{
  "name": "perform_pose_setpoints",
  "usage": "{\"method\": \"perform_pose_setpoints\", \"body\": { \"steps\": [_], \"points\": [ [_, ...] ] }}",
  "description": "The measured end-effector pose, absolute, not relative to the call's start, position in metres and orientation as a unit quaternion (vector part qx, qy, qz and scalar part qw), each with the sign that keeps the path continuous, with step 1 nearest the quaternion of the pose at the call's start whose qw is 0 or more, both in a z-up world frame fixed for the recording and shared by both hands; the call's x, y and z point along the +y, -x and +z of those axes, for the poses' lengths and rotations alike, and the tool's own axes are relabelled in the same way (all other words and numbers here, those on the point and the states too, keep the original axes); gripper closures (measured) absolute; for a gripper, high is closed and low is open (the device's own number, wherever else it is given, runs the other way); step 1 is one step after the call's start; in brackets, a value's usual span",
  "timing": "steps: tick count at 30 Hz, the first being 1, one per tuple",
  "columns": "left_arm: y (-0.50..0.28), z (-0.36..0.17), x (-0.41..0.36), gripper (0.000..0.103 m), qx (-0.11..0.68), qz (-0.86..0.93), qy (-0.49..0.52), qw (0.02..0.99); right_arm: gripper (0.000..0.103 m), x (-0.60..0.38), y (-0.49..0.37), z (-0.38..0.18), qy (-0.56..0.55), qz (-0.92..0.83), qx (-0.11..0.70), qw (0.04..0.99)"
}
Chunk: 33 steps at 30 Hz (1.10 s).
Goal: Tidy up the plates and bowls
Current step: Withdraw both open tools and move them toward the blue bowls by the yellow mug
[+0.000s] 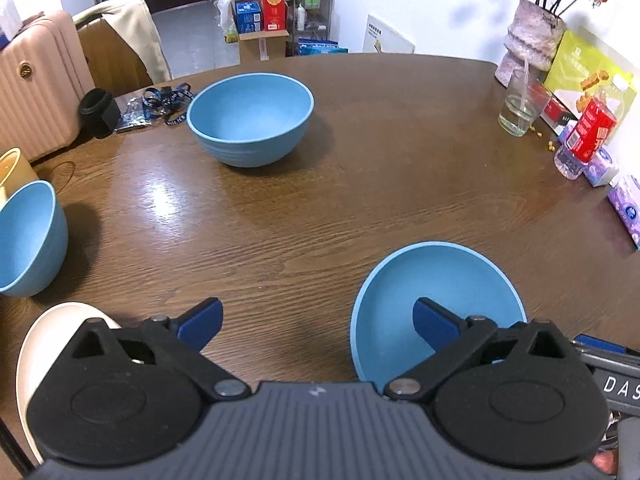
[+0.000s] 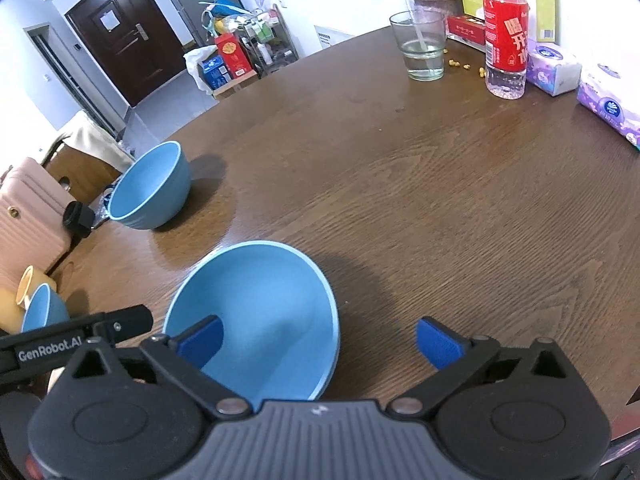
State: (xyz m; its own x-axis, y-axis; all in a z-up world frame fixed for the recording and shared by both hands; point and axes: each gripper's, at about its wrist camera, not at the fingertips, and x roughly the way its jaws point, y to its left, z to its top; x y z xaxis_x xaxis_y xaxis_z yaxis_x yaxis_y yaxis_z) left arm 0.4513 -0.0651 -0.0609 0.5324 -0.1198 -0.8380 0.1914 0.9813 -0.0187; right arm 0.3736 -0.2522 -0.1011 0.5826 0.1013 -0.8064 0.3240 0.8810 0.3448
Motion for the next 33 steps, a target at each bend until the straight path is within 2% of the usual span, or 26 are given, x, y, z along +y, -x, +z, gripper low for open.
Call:
{"method": "perform_pose_setpoints", "body": {
  "steps": [33],
  "points": [
    [-0.397,-0.016,-0.002,0.0,0.436,0.002,0.027,0.9,0.0,-0.219,-0.358,-0.057,-0.196,0.006,0.429,0.882]
  ]
}}
